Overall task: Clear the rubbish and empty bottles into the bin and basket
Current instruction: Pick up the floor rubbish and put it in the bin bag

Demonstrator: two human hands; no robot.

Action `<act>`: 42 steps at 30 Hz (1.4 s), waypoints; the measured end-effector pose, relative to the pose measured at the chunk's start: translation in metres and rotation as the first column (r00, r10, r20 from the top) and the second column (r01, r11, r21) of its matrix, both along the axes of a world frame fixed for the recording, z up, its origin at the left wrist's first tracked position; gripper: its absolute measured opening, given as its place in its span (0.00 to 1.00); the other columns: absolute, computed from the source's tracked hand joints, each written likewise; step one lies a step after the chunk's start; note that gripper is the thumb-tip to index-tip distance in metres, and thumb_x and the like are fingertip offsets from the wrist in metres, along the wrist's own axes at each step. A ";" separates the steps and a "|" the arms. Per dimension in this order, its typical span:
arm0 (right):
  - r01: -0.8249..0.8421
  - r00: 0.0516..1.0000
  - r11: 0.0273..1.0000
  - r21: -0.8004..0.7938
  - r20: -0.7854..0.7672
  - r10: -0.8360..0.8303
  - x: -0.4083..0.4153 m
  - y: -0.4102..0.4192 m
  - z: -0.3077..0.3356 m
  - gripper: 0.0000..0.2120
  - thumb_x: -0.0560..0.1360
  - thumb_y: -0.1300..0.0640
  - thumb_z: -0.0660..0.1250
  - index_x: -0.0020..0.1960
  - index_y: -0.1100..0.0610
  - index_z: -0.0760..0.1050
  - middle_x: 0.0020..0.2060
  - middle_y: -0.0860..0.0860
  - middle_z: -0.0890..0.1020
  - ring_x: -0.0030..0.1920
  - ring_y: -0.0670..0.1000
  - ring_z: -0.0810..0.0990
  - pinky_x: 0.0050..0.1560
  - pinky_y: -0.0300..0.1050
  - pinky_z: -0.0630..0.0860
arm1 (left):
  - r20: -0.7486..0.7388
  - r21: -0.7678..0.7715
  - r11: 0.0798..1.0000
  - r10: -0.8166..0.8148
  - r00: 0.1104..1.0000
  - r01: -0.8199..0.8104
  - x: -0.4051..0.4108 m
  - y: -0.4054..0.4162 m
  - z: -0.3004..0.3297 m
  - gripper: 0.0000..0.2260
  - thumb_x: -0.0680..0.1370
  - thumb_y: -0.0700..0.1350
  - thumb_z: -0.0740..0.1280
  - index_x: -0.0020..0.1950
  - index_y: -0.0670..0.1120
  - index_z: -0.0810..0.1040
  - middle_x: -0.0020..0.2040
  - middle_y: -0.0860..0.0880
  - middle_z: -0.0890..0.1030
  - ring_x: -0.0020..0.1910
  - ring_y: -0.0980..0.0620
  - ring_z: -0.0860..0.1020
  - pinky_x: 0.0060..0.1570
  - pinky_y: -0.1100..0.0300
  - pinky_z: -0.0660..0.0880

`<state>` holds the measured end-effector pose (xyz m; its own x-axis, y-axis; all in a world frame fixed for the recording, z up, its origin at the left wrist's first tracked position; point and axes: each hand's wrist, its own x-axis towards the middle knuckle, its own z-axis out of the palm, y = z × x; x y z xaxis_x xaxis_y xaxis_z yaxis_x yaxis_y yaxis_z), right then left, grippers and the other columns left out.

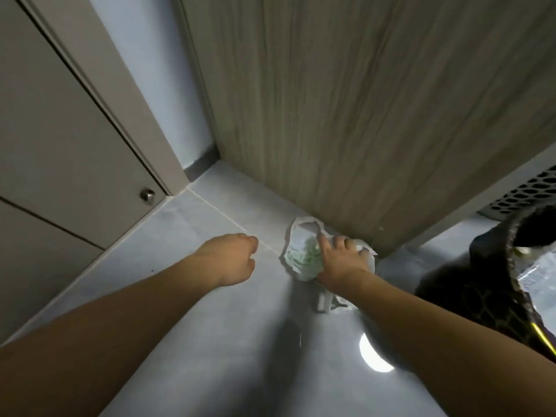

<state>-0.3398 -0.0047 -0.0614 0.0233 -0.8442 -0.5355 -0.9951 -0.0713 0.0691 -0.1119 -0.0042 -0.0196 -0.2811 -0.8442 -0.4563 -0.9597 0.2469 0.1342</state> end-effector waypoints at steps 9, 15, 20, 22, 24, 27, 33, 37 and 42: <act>0.002 0.975 0.971 -0.240 0.215 0.051 -0.018 -0.011 0.064 0.13 0.74 0.60 0.59 0.56 0.59 0.75 0.53 0.59 0.77 0.55 0.62 0.77 0.50 0.49 0.73 | -0.111 0.081 0.993 0.089 0.990 -0.080 -0.003 -0.005 -0.010 0.13 0.79 0.50 0.60 0.62 0.48 0.72 0.61 0.47 0.76 0.57 0.46 0.75 0.54 0.57 0.72; 0.006 0.959 0.958 -0.288 0.273 0.076 -0.061 -0.011 0.161 0.09 0.72 0.63 0.62 0.35 0.55 0.66 0.38 0.55 0.74 0.44 0.59 0.76 0.39 0.44 0.65 | -0.275 0.052 0.988 0.154 0.949 -0.146 -0.020 -0.027 0.027 0.05 0.75 0.44 0.61 0.48 0.50 0.74 0.53 0.45 0.80 0.51 0.44 0.77 0.50 0.57 0.74; 0.021 0.962 0.939 -0.343 0.263 0.075 -0.092 0.005 0.204 0.03 0.70 0.64 0.64 0.39 0.62 0.72 0.36 0.56 0.78 0.39 0.57 0.76 0.36 0.44 0.66 | -0.589 0.058 0.987 0.157 0.793 -0.152 -0.064 -0.040 0.071 0.20 0.75 0.42 0.66 0.66 0.51 0.71 0.57 0.49 0.78 0.51 0.48 0.78 0.52 0.61 0.73; 0.022 0.967 0.947 -0.320 0.246 0.061 -0.096 0.012 0.208 0.05 0.71 0.63 0.64 0.38 0.60 0.71 0.35 0.54 0.76 0.39 0.56 0.75 0.36 0.42 0.65 | -0.733 0.186 0.979 0.194 0.652 -0.082 -0.087 -0.034 0.098 0.32 0.73 0.40 0.71 0.73 0.55 0.62 0.63 0.49 0.73 0.50 0.47 0.79 0.48 0.58 0.74; 0.012 0.969 0.959 -0.284 0.242 0.060 -0.094 0.018 0.201 0.07 0.72 0.62 0.64 0.36 0.57 0.69 0.36 0.53 0.77 0.40 0.56 0.76 0.37 0.41 0.65 | -0.791 0.309 0.951 0.245 0.560 0.020 -0.105 -0.023 0.120 0.38 0.72 0.40 0.73 0.75 0.58 0.56 0.65 0.51 0.68 0.50 0.49 0.78 0.45 0.56 0.75; -0.019 0.952 0.969 -0.246 0.292 0.093 -0.079 0.025 0.188 0.03 0.72 0.61 0.64 0.40 0.55 0.74 0.42 0.55 0.81 0.47 0.57 0.79 0.41 0.41 0.67 | -0.739 0.381 0.923 0.272 0.617 0.048 -0.119 -0.002 0.132 0.32 0.71 0.44 0.74 0.71 0.53 0.64 0.61 0.53 0.73 0.50 0.54 0.76 0.45 0.55 0.77; -0.052 0.913 0.980 -0.194 0.388 0.126 -0.030 0.029 0.158 0.03 0.72 0.59 0.65 0.40 0.59 0.74 0.43 0.56 0.81 0.43 0.56 0.77 0.39 0.44 0.68 | -0.620 0.275 0.933 0.356 0.699 -0.231 -0.082 0.020 0.117 0.03 0.71 0.34 0.65 0.42 0.40 0.75 0.35 0.41 0.76 0.33 0.47 0.76 0.36 0.53 0.76; -0.009 0.824 0.984 -0.177 0.556 0.108 0.019 0.021 0.141 0.16 0.72 0.53 0.70 0.58 0.57 0.76 0.53 0.54 0.79 0.49 0.52 0.76 0.47 0.42 0.69 | -0.640 0.319 0.859 0.508 0.577 -0.401 -0.022 0.013 0.115 0.11 0.71 0.30 0.63 0.36 0.45 0.70 0.34 0.44 0.72 0.31 0.49 0.73 0.34 0.58 0.76; 0.158 0.662 0.987 0.017 0.740 -0.118 0.078 0.011 0.132 0.34 0.68 0.47 0.73 0.70 0.54 0.64 0.59 0.53 0.75 0.55 0.53 0.77 0.51 0.44 0.74 | -0.697 0.346 0.741 0.614 0.371 -0.575 0.043 0.001 0.123 0.12 0.72 0.31 0.64 0.37 0.47 0.69 0.34 0.47 0.74 0.32 0.51 0.75 0.33 0.59 0.78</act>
<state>-0.2613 0.0066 0.0702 0.2747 -0.8927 -0.3571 -0.7208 0.0546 -0.6910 -0.0685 -0.0034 0.1035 0.0489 -0.9226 -0.3827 -0.4001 -0.3692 0.8388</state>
